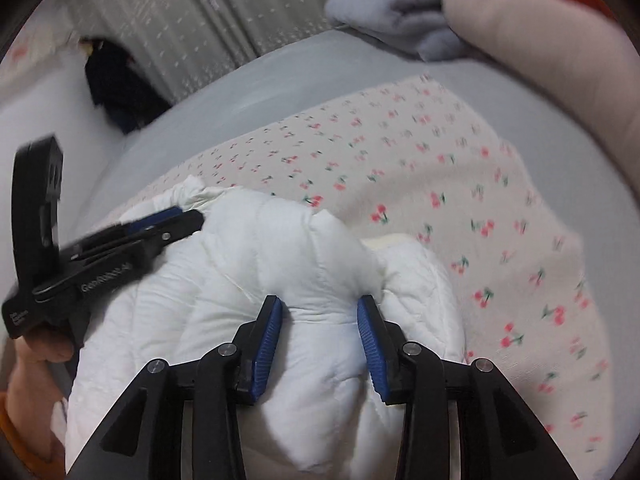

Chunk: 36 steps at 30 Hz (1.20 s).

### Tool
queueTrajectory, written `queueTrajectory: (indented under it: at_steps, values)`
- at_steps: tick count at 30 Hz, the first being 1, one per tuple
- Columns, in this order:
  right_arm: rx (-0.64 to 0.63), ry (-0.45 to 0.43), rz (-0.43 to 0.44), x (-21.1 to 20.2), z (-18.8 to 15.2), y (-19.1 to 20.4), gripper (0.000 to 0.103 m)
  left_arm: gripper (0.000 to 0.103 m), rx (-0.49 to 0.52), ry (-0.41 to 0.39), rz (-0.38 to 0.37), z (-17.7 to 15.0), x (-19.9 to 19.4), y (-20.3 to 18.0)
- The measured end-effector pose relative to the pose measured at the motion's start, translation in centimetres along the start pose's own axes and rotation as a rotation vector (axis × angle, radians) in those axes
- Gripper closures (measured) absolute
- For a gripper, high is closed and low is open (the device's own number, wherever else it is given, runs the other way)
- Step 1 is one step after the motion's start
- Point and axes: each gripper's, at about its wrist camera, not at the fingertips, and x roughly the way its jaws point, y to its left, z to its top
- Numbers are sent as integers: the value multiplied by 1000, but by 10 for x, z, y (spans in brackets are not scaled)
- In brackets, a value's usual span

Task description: Fold large clothes

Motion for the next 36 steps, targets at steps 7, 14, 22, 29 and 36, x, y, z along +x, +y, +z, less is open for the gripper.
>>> queueTrajectory:
  at_steps: [7, 14, 22, 29, 36]
  values:
    - [-141, 6, -122, -13, 7, 29, 54, 63, 1, 0, 1, 1, -28, -3]
    - [-128, -37, -59, -66, 18, 38, 35, 63, 76, -62, -67, -19, -116, -13]
    - [-226, -14, -37, -79, -31, 64, 35, 57, 141, -71, -136, -86, -144, -32]
    - [-111, 19, -8, -34, -45, 22, 27, 57, 128, -81, -97, -107, -105, -40]
    - [-106, -2, -24, -33, -48, 20, 23, 57, 133, -111, -66, -110, -111, -44]
